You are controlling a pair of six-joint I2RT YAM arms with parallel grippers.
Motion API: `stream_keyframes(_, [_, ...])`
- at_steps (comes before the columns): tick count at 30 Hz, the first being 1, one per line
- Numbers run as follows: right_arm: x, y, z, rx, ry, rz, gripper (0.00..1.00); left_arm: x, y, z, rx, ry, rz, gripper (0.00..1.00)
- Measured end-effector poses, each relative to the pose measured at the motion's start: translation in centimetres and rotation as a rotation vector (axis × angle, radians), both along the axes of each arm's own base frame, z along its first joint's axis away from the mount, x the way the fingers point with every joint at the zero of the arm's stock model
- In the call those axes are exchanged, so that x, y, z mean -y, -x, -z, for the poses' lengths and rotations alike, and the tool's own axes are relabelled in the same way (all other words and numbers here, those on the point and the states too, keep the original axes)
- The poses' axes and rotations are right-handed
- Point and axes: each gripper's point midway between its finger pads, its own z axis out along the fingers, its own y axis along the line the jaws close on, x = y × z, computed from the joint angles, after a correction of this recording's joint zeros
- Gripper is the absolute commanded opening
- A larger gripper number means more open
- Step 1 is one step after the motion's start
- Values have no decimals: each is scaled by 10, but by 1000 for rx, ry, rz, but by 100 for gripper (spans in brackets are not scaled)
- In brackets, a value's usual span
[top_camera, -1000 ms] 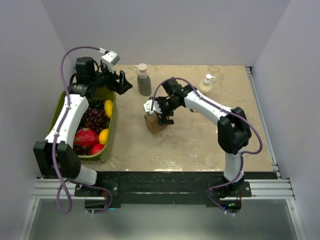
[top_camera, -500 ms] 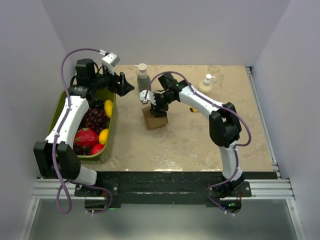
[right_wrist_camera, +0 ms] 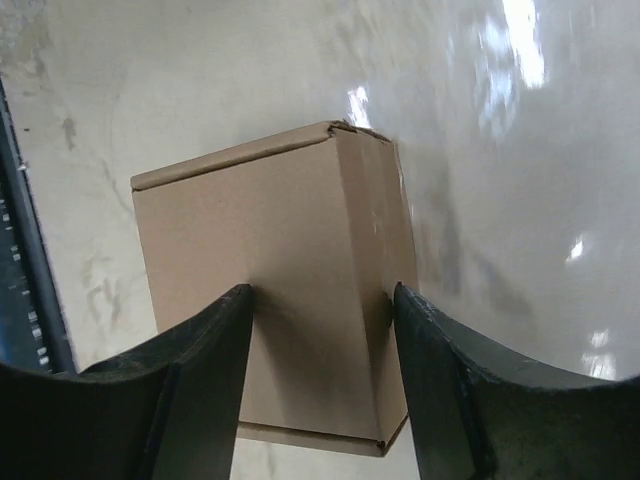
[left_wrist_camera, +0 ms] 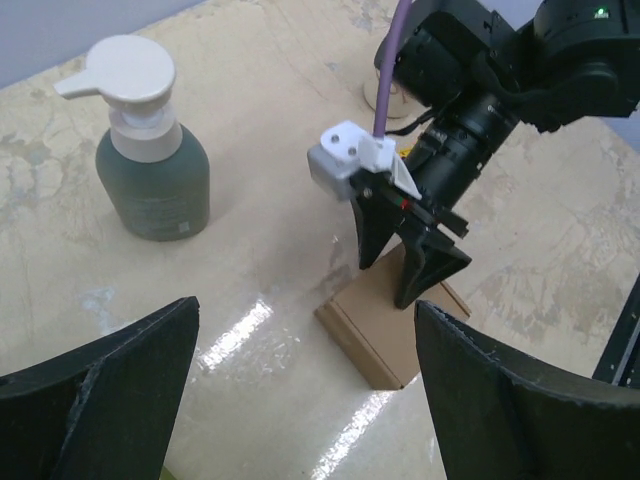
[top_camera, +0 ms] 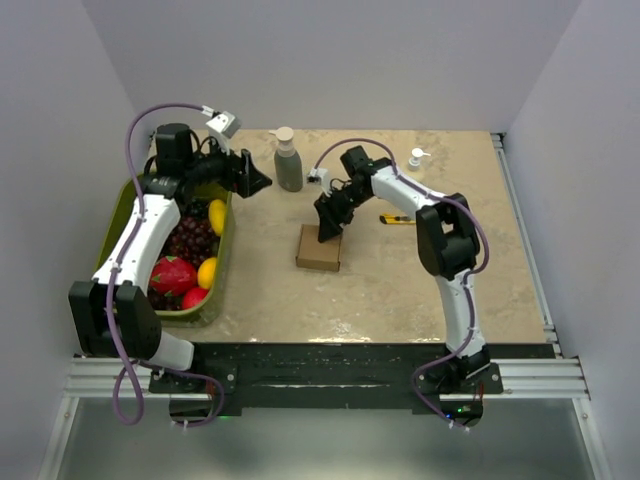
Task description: Unpack the express box
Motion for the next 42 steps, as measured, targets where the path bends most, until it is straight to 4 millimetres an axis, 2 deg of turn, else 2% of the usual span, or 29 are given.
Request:
stream_keyframes(2, [15, 1, 0, -52, 24, 67, 77, 1, 3, 6, -24, 12, 2, 92])
stream_keyframes(3, [22, 0, -1, -46, 41, 96, 83, 1, 3, 10, -34, 14, 1, 92])
stream_keyframes(5, [36, 3, -5, -1, 74, 133, 89, 1, 6, 19, -62, 18, -2, 92])
stream_keyframes(8, [56, 13, -27, 147, 89, 147, 91, 1, 10, 31, -97, 21, -7, 92])
stream_keyframes(11, [57, 25, -65, 363, 74, 101, 93, 2, 14, 41, -127, 23, -9, 93])
stream_keyframes(12, [52, 28, -77, 428, 59, 78, 99, 2, 15, 43, -133, 23, -8, 92])
stream_keyframes(15, [37, 42, -93, 555, 37, 14, 99, 4, 19, 50, -154, 23, -3, 92])
stream_keyframes(17, [30, 52, -87, 596, 49, -22, 99, 6, 22, 52, -160, 23, 1, 92])
stream_keyframes(19, [26, 66, -70, 612, 87, -56, 99, 7, 23, 51, -157, 24, 4, 92])
stream_keyframes(22, [27, 75, -51, 632, 157, -66, 99, 7, 26, 46, -142, 25, 3, 93])
stream_keyframes(24, [31, 74, -42, 666, 223, -43, 99, 7, 29, 44, -136, 25, 2, 93])
stream_keyframes(31, [44, 56, -29, 768, 321, 17, 98, 6, 32, 38, -121, 28, -3, 92])
stream_keyframes(34, [48, 56, -10, 772, 373, -7, 95, 6, 33, 41, -131, 28, -5, 92])
stream_keyframes(36, [50, 55, 4, 771, 414, -32, 79, 6, 34, 43, -136, 27, -7, 92])
stream_keyframes(39, [47, 52, 3, 775, 427, -39, 61, 6, 34, 43, -135, 27, -7, 92])
stream_keyframes(42, [42, 46, 1, 745, 420, -38, 55, 6, 34, 43, -135, 27, -6, 92])
